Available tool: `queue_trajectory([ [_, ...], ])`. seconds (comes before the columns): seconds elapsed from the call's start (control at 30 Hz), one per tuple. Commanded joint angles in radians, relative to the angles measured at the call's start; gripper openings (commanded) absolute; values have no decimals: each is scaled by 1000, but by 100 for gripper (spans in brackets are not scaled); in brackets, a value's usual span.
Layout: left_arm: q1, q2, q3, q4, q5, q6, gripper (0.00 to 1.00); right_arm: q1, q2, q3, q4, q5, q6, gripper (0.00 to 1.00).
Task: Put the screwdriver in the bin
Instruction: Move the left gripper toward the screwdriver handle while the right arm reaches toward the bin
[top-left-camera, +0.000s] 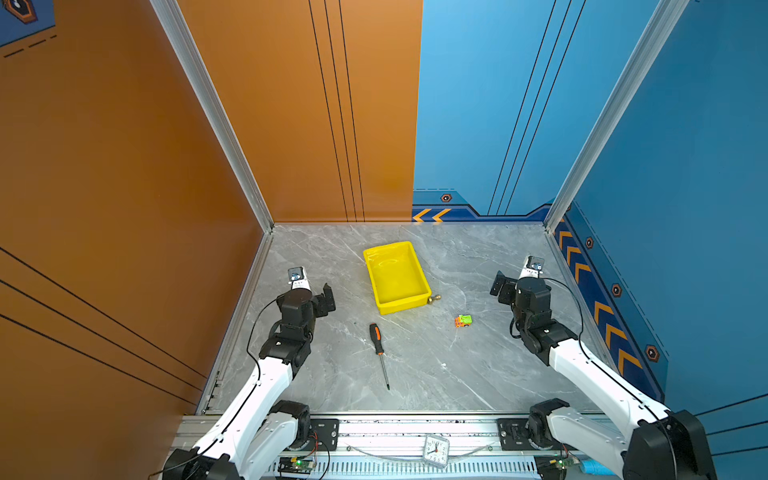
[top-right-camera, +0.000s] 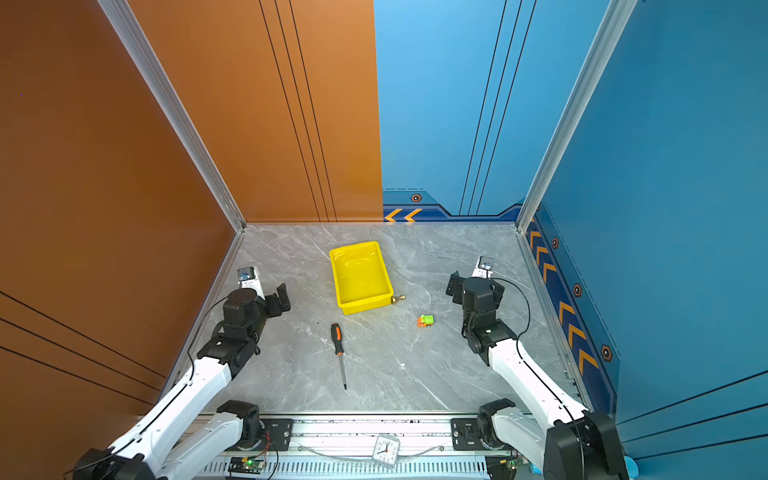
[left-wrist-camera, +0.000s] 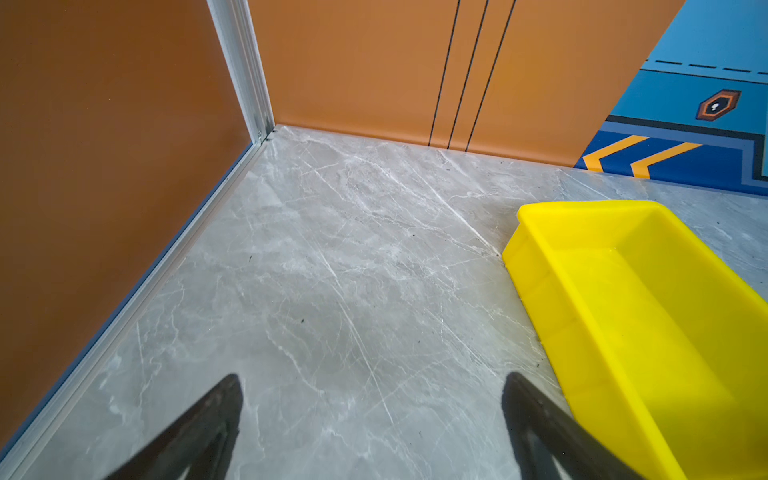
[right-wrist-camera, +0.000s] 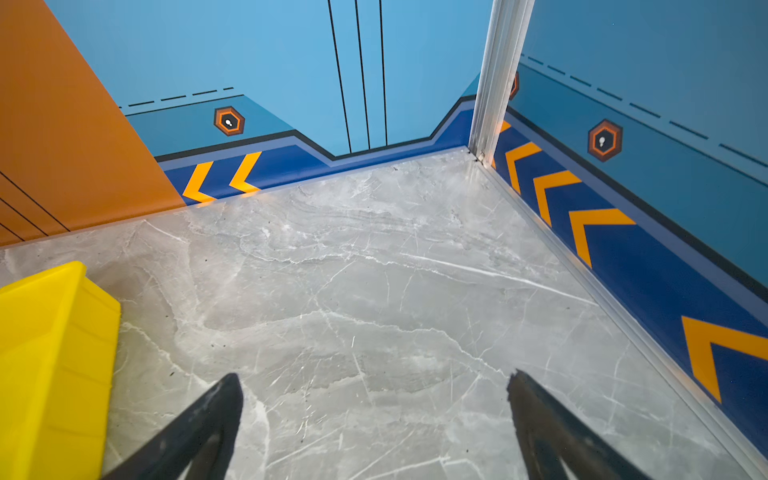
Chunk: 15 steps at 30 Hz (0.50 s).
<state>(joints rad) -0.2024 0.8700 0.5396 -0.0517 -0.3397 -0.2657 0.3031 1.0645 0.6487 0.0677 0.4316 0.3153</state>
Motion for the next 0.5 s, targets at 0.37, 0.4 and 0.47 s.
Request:
queue_trajectory([
  [0.37, -107, 102, 231, -597, 56, -231, 98, 197, 152, 198, -322, -90, 127, 100],
  [0.4, -111, 117, 240, -606, 77, -243, 98, 210, 158, 199, -317, -100, 122, 100],
  [0.47, -135, 156, 263, -629, 106, -272, 98, 238, 168, 198, -288, -133, 98, 100],
])
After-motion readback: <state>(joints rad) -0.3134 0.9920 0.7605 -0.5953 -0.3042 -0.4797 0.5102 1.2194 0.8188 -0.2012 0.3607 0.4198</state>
